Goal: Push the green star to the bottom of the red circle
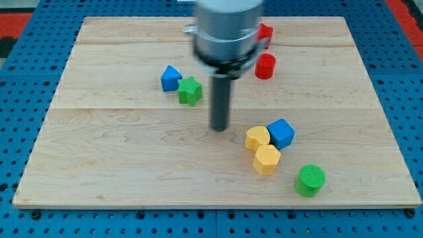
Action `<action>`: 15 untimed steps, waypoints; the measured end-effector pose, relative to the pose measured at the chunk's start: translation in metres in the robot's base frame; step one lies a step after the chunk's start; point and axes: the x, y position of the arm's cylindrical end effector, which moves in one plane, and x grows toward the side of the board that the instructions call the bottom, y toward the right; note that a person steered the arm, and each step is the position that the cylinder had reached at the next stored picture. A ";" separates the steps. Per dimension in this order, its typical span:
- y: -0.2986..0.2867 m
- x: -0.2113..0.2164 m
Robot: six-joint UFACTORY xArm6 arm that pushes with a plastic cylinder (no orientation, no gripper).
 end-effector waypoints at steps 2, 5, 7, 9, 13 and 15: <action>-0.094 -0.062; 0.005 -0.089; 0.011 -0.115; 0.081 -0.085; 0.004 0.049; 0.069 0.126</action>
